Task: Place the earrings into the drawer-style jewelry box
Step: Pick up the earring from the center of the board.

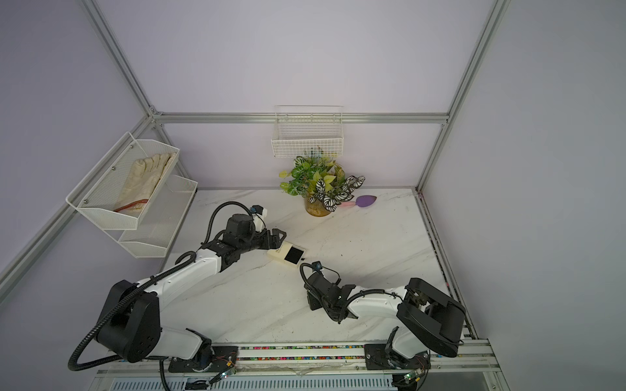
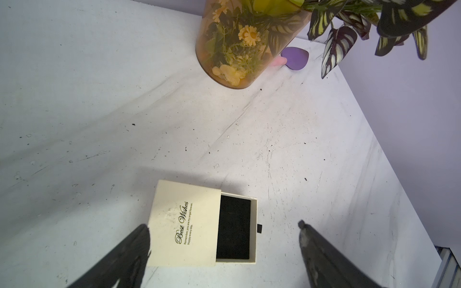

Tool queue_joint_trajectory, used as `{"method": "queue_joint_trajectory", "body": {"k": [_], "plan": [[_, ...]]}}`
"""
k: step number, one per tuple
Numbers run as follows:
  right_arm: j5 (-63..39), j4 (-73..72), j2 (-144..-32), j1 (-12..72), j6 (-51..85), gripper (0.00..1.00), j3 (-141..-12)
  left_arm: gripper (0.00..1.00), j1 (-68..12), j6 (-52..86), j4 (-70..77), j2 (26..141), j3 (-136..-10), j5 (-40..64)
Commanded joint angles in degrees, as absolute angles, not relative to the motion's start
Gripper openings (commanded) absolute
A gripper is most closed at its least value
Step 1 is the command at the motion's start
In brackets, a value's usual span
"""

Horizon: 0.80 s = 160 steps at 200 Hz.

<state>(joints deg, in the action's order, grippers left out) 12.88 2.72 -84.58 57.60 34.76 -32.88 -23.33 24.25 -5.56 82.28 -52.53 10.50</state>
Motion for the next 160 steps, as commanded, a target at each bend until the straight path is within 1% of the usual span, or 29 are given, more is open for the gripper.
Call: {"method": "queue_joint_trajectory", "body": {"k": [1, 54, 160], "plan": [[14.03, 6.33, -85.42, 59.08, 36.78, 0.30, -30.85, 0.92, -23.53, 23.24, -4.50, 82.60, -51.86, 11.15], [20.09, 5.37, -87.36, 62.73, 38.73, 0.27, -30.50, 0.92, -23.57, 23.20, -4.52, 82.78, -51.72, 11.32], [19.92, 4.57, -88.67, 63.37, 39.62, 0.20, -30.16, 0.92, -23.55, 23.25, -4.48, 83.15, -51.82, 11.20]]}}
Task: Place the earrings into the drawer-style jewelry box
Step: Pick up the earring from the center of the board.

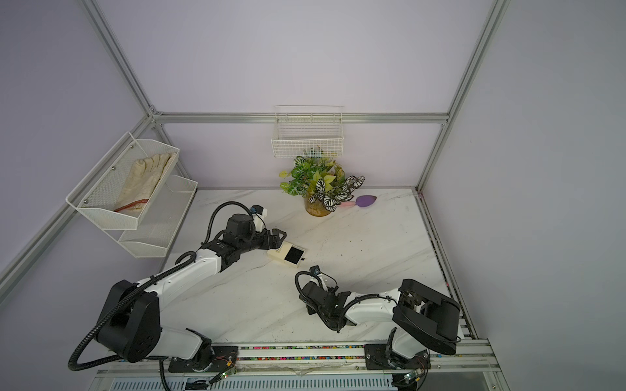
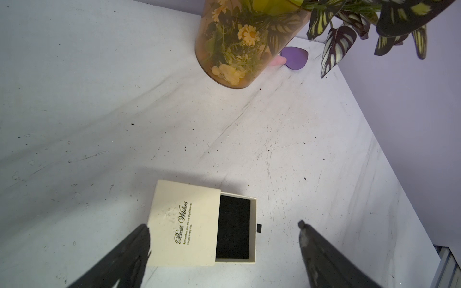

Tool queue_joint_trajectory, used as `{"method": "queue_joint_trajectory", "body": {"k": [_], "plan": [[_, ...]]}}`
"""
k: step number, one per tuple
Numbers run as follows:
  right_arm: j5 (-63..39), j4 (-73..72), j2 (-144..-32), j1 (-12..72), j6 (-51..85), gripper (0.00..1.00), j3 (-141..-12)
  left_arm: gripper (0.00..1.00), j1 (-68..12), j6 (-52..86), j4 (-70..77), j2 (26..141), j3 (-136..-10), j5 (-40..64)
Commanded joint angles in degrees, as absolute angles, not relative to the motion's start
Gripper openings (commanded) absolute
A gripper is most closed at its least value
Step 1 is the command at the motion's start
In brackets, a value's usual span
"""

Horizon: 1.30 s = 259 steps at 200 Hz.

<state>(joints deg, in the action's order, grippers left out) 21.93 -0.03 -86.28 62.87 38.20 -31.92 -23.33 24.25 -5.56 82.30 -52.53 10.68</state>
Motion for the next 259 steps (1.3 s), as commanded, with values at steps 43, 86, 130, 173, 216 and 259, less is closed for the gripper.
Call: {"method": "queue_joint_trajectory", "body": {"k": [43, 86, 130, 173, 216, 259], "plan": [[19.60, 4.66, -88.07, 63.41, 39.71, 0.17, -29.97, 0.92, -23.55, 23.32, -4.38, 83.30, -51.68, 11.14], [19.69, 5.23, -87.88, 63.37, 39.64, 0.15, -30.32, 0.92, -23.56, 23.38, -4.17, 83.32, -51.67, 11.16], [20.21, 7.23, -86.54, 63.37, 40.18, 0.13, -32.01, 0.92, -23.51, 23.51, -4.13, 83.15, -51.72, 11.39], [20.57, 9.94, -82.69, 63.37, 40.19, 0.13, -34.48, 0.92, -23.55, 23.55, -4.13, 82.31, -51.42, 11.26], [20.16, 13.24, -80.57, 63.28, 40.09, 0.13, -36.98, 0.92, -23.55, 23.56, -4.13, 81.77, -51.07, 11.16], [16.38, 16.60, -78.84, 61.36, 40.25, 0.13, -39.73, 0.92, -23.54, 23.77, -4.13, 81.70, -51.34, 11.29]]}}
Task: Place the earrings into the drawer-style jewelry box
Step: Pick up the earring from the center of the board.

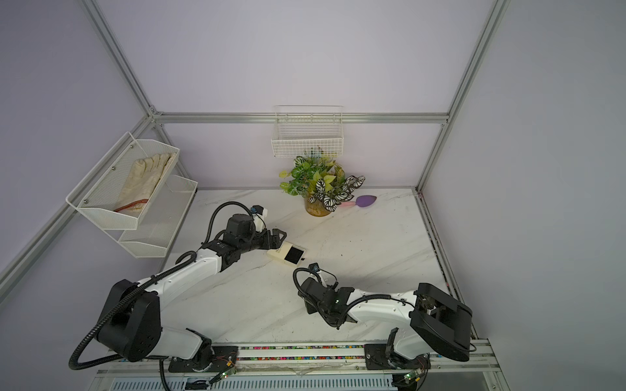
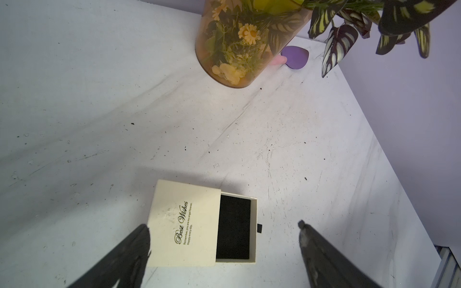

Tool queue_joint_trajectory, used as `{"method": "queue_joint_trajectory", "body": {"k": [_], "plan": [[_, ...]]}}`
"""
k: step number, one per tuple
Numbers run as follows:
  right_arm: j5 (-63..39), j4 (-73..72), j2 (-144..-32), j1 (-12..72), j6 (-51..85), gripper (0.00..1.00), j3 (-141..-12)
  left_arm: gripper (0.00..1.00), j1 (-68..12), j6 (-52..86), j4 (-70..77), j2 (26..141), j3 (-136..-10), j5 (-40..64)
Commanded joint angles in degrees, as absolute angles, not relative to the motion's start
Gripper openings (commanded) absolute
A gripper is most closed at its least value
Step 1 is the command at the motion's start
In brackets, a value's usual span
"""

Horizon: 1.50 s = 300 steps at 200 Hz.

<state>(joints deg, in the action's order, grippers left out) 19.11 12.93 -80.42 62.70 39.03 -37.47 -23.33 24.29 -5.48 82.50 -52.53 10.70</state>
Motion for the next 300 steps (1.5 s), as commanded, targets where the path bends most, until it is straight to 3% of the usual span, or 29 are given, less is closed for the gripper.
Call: {"method": "queue_joint_trajectory", "body": {"k": [1, 102, 194, 300], "plan": [[16.23, 16.74, -78.84, 61.18, 40.25, 0.13, -39.90, 0.92, -23.55, 23.75, -4.13, 81.72, -51.38, 11.27], [-19.59, 29.95, -75.17, 42.03, 32.29, 0.13, -51.33, 0.93, -23.30, 24.53, -3.18, 77.43, -48.86, 12.16], [-23.58, 33.56, -80.86, 41.74, 11.34, 0.10, -59.95, 0.94, -22.23, 26.22, 1.42, 66.49, -40.05, 21.99], [-32.85, 34.01, -81.77, 41.75, -5.85, 0.07, -66.58, 0.95, -22.22, 31.93, 13.75, 62.49, -29.34, 31.84]]}}
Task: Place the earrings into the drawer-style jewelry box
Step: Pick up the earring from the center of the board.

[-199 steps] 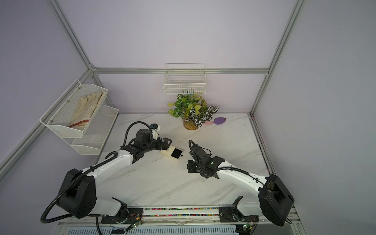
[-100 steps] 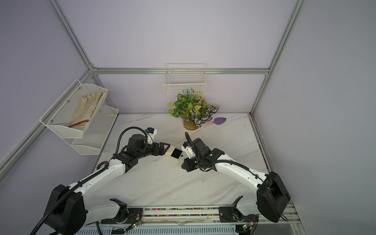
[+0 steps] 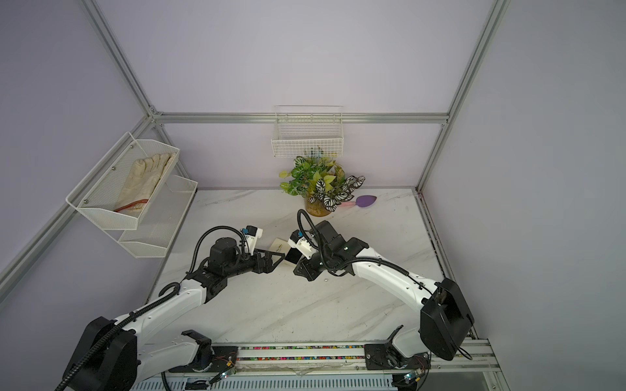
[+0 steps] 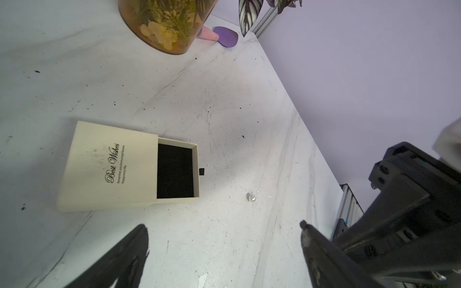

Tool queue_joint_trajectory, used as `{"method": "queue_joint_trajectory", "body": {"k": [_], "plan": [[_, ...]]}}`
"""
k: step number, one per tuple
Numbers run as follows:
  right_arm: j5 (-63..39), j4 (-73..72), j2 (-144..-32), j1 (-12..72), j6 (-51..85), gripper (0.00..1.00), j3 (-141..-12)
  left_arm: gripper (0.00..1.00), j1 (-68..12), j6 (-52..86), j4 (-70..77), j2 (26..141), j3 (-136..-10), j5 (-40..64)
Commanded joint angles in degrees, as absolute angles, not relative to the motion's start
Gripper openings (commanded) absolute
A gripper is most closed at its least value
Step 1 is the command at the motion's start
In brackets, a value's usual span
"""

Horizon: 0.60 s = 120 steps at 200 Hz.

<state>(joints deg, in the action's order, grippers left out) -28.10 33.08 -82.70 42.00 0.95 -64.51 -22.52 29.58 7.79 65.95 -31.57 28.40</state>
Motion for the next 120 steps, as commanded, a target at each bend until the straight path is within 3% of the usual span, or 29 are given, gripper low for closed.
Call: {"method": "queue_joint_trajectory", "body": {"k": [1, 95, 120], "plan": [[-32.95, 34.10, -81.80, 41.75, -5.96, 0.06, -66.65, 0.95, -22.27, 32.00, 13.86, 62.45, -29.26, 31.92], [-36.94, 37.66, -85.67, 41.75, -7.98, 0.05, -72.76, 0.95, -23.38, 31.06, 16.86, 67.51, -28.28, 34.20], [-32.73, 39.34, -86.76, 41.75, -6.40, 0.03, -73.89, 0.94, -23.25, 31.09, 14.66, 68.93, -29.04, 27.68]]}}
